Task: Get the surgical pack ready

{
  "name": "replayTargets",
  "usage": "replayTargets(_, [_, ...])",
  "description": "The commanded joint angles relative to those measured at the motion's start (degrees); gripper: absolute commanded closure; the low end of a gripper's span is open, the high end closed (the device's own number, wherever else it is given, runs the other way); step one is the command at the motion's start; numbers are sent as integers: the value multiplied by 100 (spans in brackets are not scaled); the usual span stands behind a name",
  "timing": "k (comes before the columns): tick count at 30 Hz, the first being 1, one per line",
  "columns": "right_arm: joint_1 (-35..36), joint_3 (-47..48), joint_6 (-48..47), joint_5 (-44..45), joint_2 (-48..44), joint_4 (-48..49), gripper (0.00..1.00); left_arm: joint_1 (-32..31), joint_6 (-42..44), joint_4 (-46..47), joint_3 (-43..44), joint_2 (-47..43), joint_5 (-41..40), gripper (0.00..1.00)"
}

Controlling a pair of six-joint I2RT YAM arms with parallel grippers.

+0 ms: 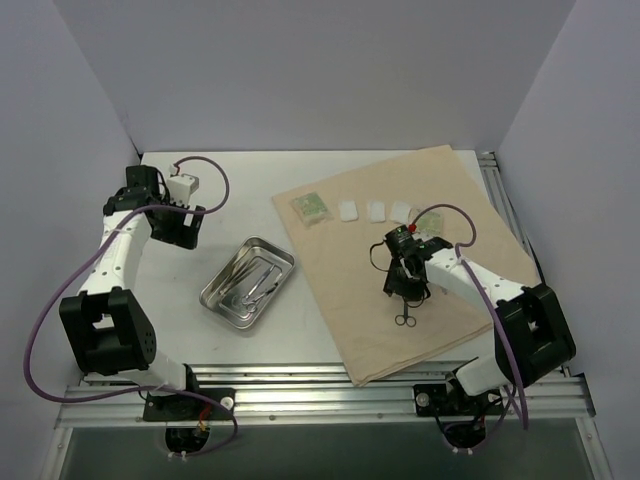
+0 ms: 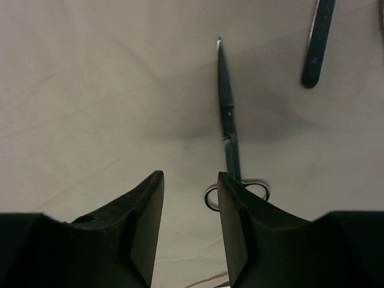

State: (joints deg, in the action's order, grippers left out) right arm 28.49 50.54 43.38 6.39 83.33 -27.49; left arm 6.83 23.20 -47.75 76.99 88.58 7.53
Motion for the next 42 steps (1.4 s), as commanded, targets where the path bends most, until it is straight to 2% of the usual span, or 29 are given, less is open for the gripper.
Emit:
replayTargets(1, [-299, -184, -417, -296, -124, -91, 63, -76, -17, -94, 273, -7, 135, 6])
replayTargets(10, [-757, -396, -654, -226, 333, 243, 65, -129, -61, -86, 228, -34, 73, 6])
replayTargets(18, [-924, -589, -848, -472, 921, 744, 74, -129, -61, -95, 281, -51, 38, 6])
replayTargets(22, [-907, -677, -892, -577, 948, 841, 88, -138, -61, -77, 290, 1, 21, 6])
replayTargets(23, [-907, -677, -892, -578, 913, 815, 95, -129, -79, -77, 308, 11, 12, 6])
replayTargets(24, [-898, -634, -910, -578, 896, 798, 99, -138, -79, -77, 316, 28, 3, 6])
replayTargets(27, [-837, -546, -962, -578, 668, 631, 100, -138, -79, -77, 317, -7, 38, 6])
replayTargets(32, [-285, 16, -787, -289, 228, 77, 100, -156, -96, -86, 281, -33, 82, 6])
replayTargets(38, [314, 534, -191, 10, 104, -90, 100, -200, -193, -156, 413, -16, 64, 6])
replayTargets(42, [963, 1062, 267, 257, 166, -126, 100, -200, -211, -147, 422, -95, 231, 6])
